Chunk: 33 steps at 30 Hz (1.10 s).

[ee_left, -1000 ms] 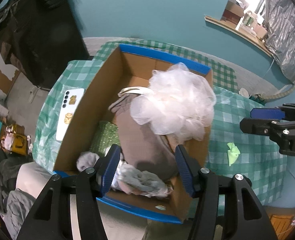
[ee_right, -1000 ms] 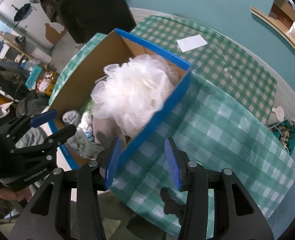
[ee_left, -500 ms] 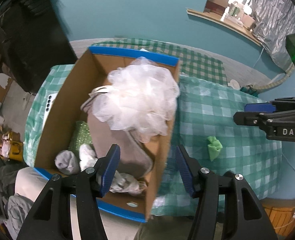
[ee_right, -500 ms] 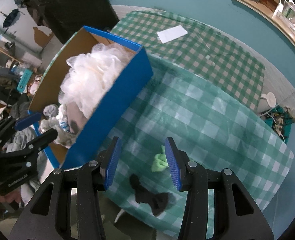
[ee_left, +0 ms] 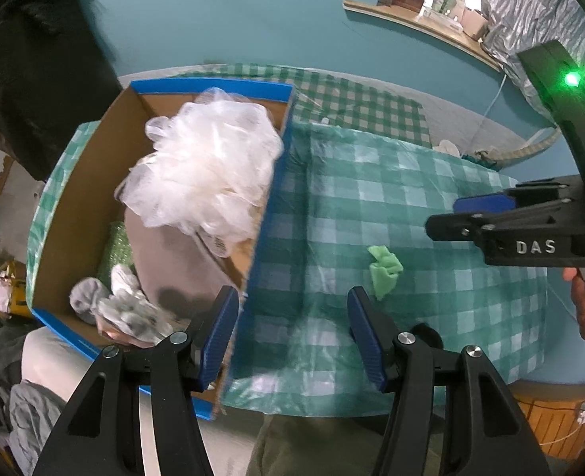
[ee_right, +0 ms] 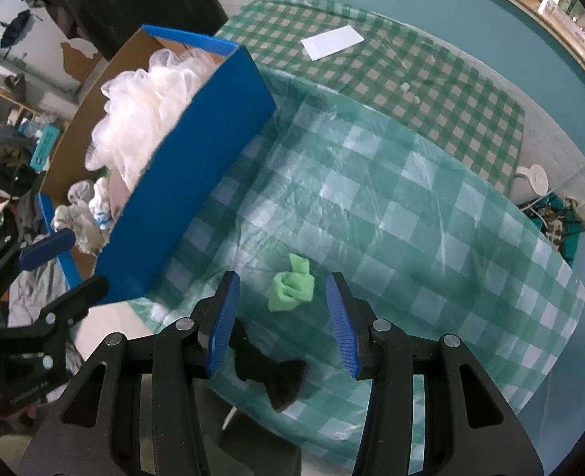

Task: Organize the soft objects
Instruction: 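Move both tools back from the box toward the green sponge, then close the right tool around the green sponge on the table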

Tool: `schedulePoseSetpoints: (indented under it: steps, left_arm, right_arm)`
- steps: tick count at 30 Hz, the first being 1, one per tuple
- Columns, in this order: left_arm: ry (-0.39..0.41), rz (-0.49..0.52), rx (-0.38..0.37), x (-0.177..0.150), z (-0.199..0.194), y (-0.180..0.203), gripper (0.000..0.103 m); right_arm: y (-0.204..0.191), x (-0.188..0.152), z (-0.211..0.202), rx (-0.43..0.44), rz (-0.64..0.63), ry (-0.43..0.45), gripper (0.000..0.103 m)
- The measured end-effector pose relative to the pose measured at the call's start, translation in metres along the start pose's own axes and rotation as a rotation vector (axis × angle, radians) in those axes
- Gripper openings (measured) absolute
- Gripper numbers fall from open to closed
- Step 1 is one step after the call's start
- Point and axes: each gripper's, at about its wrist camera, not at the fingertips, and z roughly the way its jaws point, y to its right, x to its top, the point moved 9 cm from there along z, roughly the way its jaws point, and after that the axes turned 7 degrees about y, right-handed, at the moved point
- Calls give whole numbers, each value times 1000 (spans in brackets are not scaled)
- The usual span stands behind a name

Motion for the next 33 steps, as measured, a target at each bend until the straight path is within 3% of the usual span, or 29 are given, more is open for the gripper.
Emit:
schedulePoseSetpoints:
  steps: [9,28,33]
  left_arm:
    - [-33,-8,1,-18,8,28,58]
    - [-113,-222,54,-71,28,48,63]
    - [-130,-318,69,-81,37,50,66]
  right_arm:
    - [7,-12,11,9,-31,-38,45]
    - [-4,-34,62,35,-154,-135,45]
    - [-6,-37,77,34,-179,-154,45]
